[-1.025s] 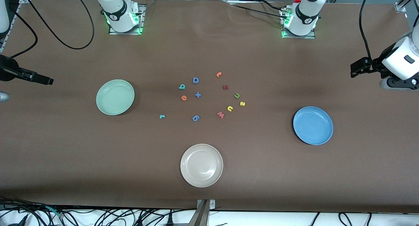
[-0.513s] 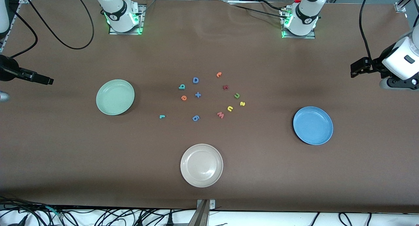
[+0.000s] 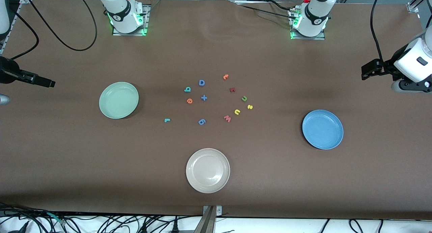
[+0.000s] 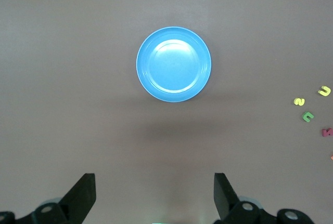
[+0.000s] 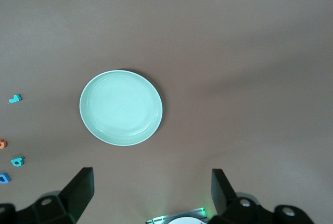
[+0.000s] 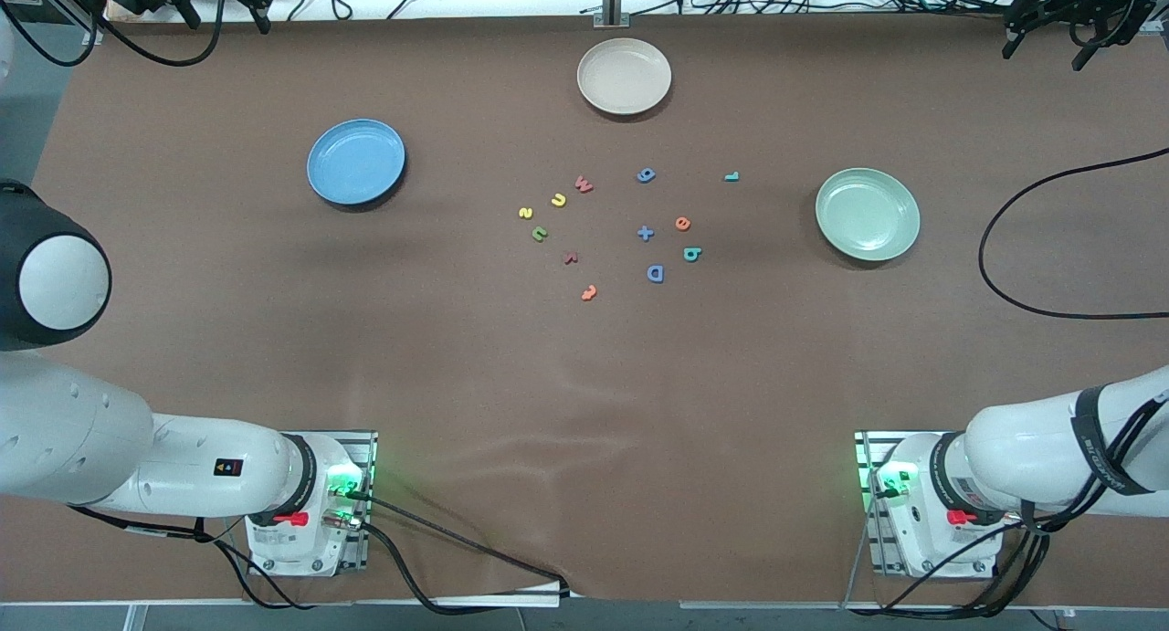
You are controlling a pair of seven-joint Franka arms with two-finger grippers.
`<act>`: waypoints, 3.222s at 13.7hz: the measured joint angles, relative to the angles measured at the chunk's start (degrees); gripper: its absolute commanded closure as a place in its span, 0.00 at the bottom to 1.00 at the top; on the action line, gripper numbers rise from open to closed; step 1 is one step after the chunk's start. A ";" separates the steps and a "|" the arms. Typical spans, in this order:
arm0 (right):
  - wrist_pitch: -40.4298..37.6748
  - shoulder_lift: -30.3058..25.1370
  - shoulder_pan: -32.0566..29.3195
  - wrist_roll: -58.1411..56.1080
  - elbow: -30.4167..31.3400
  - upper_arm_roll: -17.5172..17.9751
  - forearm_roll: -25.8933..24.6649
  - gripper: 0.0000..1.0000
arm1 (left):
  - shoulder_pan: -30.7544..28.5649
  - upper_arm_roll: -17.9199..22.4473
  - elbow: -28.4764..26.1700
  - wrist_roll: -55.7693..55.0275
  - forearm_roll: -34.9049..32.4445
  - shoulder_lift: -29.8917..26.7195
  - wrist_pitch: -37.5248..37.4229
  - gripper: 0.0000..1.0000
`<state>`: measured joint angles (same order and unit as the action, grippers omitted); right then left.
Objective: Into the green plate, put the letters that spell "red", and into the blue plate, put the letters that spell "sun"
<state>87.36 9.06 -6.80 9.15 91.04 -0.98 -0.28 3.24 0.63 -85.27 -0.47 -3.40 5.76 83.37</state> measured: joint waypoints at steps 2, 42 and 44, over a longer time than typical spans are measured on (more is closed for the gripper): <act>0.00 0.00 0.01 0.00 0.00 0.01 -0.01 0.00 | 0.00 0.00 0.00 0.00 0.00 0.00 0.00 0.00; 0.67 1.48 12.12 24.74 0.27 1.18 -0.12 0.00 | 0.18 -0.08 0.00 0.00 0.00 0.52 0.00 0.00; 3.59 3.56 17.98 34.93 0.51 1.36 -0.12 0.01 | 0.17 -0.07 0.00 0.00 0.00 0.60 0.00 0.00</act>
<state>90.94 12.62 11.18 44.08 91.55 0.38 -0.40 3.41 0.56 -85.27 -0.47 -3.40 6.36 83.37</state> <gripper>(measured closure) 0.000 0.000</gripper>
